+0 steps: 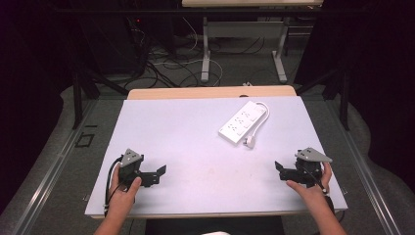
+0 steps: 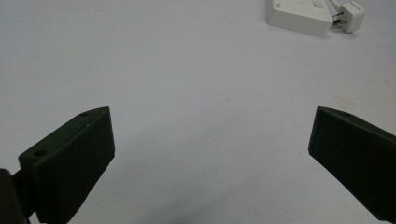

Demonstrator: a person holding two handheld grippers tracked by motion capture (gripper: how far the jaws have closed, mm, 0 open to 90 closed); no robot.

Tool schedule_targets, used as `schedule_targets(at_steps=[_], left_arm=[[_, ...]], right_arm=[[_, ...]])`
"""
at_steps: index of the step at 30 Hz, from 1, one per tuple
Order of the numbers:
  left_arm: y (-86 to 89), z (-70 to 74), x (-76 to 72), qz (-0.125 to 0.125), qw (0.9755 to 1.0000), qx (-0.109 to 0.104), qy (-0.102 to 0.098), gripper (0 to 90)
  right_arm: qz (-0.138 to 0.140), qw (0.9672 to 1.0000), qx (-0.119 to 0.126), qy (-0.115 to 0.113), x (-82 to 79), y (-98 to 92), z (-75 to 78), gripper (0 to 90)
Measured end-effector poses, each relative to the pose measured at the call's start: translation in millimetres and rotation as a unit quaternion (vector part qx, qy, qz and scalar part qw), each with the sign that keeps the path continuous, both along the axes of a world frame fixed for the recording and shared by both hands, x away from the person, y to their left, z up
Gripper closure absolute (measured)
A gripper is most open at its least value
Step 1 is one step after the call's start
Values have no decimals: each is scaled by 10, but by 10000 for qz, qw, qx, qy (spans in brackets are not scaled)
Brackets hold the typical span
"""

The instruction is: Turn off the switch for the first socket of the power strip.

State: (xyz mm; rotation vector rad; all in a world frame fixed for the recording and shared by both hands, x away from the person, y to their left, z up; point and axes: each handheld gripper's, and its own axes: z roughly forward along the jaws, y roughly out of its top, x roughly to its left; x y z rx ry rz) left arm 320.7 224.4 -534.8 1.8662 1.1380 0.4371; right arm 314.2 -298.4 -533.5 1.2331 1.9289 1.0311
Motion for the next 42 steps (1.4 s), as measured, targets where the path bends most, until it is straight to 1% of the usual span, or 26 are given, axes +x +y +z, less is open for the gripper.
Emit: schedule_targets(at_steps=[2, 3, 5, 6, 11, 12, 14, 16, 17, 18, 21, 22, 23, 24, 25, 26, 27, 29, 30, 34, 36, 37, 38, 40, 41, 42], left_arm=[[-1, 3, -2, -2, 10000, 0, -3, 3], [-9, 0, -2, 27, 10000, -62, -9, 3], [-7, -1, 1, 2, 10000, -27, -9, 3], [2, 2, 3, -34, 10000, 50, -5, 3], [-8, -2, 10, -35, 10000, 36, -20, 3], [-8, -2, 10, -34, 10000, 43, -8, 3], [-8, 0, 12, -29, 10000, 42, -12, 3], [-9, 0, 16, -39, 10000, 46, -3, 3], [-12, -2, 21, -39, 10000, 42, -23, 3], [-13, 0, 21, -50, 10000, 53, -7, 3], [-16, 4, 28, -71, 9999, 78, -21, 3], [-25, 0, 30, -61, 10000, 35, -16, 3], [-21, 4, 35, -82, 9999, 81, -20, 3], [-23, 4, 38, -94, 9999, 87, -21, 3], [-35, -3, 41, -72, 10000, 51, -40, 3], [-39, -5, 44, -88, 10000, 40, -26, 3], [-41, -3, 42, -87, 10000, 46, 16, 3], [-49, -5, 39, -71, 10000, -9, 21, 3], [-52, -10, 39, -38, 10000, -18, -25, 3], [-46, -9, 39, -22, 10000, -11, -22, 3], [-51, -16, 34, 30, 10000, -26, -53, 3], [-46, -12, 31, 13, 10000, -18, -26, 3], [-36, -7, 31, -20, 10000, 37, -26, 3], [-30, -5, 25, -11, 10000, 42, -33, 3], [-26, -6, 25, -7, 10000, 49, -67, 3], [-23, -4, 20, -1, 10000, 44, -21, 3]], right_arm=[[26, 10000, -35, -20, -8, 5, 13, 71], [26, 10000, -35, -20, -8, 5, 13, 71], [3, 10000, 23, -13, -13, 11, 20, 83], [7, 10000, 11, -12, -13, 10, 24, 85], [5, 10000, 34, 13, -16, 24, 35, 85], [28, 10000, 37, 29, -20, 31, 50, 100], [0, 10000, -39, -36, -28, 34, 70, 151], [-1, 10000, -24, -22, -40, 40, 85, 150], [50, 9999, -57, -88, -34, 37, 90, 150], [24, 10000, -33, -45, -49, 45, 104, 150], [6, 10000, 4, -81, -53, 63, 107, 154], [15, 10000, 5, -39, -57, 66, 113, 165], [74, 9999, -48, -57, -54, 60, 116, 186], [60, 10000, -33, -40, -65, 62, 119, 199], [60, 10000, -35, -56, -66, 66, 115, 208], [79, 10000, -38, -14, -81, 69, 123, 247], [106, 9999, -42, -15, -81, 67, 126, 259], [161, 9999, -46, -9, -78, 62, 130, 262], [154, 9999, 23, 28, -79, 67, 146, 265], [203, 9997, 98, 80, -59, 86, 181, 268], [251, 9996, 58, 64, -44, 84, 193, 268], [266, 9995, 67, 141, -30, 95, 221, 267], [275, 9995, 65, 143, -20, 102, 235, 267], [287, 9994, 54, 186, -13, 110, 251, 266], [330, 9993, 23, 162, 2, 112, 263, 264], [337, 9993, -27, 161, 13, 113, 279, 262]])
